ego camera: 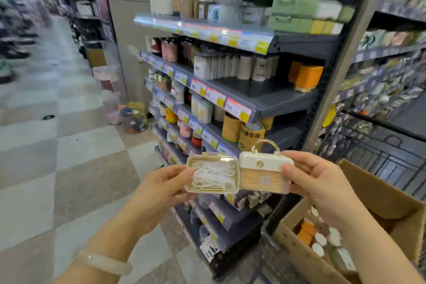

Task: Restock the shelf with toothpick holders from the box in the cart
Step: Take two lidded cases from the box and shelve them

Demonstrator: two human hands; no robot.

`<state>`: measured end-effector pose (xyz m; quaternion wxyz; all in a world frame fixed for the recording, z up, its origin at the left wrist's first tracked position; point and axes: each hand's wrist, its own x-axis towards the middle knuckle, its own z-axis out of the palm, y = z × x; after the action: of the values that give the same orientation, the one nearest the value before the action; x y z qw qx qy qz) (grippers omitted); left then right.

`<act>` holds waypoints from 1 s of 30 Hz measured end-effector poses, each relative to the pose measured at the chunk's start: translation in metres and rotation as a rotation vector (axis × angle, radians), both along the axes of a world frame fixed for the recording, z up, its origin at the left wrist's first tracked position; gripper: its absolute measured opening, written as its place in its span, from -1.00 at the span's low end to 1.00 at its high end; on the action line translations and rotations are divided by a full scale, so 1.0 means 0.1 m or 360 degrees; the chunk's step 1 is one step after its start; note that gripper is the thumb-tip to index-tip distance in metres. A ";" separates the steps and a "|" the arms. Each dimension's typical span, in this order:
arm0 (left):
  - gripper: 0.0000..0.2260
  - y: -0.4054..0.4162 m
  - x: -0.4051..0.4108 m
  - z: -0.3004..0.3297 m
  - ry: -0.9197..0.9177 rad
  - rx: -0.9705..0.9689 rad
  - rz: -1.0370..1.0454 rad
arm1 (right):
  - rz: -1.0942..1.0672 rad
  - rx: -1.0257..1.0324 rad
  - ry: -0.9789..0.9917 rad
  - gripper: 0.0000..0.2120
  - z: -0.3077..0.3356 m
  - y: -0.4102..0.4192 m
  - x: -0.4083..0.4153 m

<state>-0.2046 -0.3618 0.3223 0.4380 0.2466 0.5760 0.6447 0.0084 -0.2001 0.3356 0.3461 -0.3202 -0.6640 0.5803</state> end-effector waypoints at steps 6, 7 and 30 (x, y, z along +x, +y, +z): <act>-0.74 0.23 -0.43 0.56 0.0099 0.0194 -0.0076 | -0.0009 0.0231 0.0157 -0.52 0.56 0.16 -0.34; -0.70 0.29 -0.51 0.67 0.0121 0.0229 -0.0090 | -0.0028 0.0248 0.0201 -0.59 0.65 0.19 -0.40; -0.74 2.05 -1.43 2.09 0.0343 0.0403 -0.0875 | -0.0695 0.0721 0.0405 -0.41 1.84 0.70 -0.86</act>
<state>-0.3481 -0.1570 0.5311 0.4980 0.5123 0.4461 0.5390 -0.0773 -0.1300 0.5191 0.6045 -0.2949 -0.6434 0.3656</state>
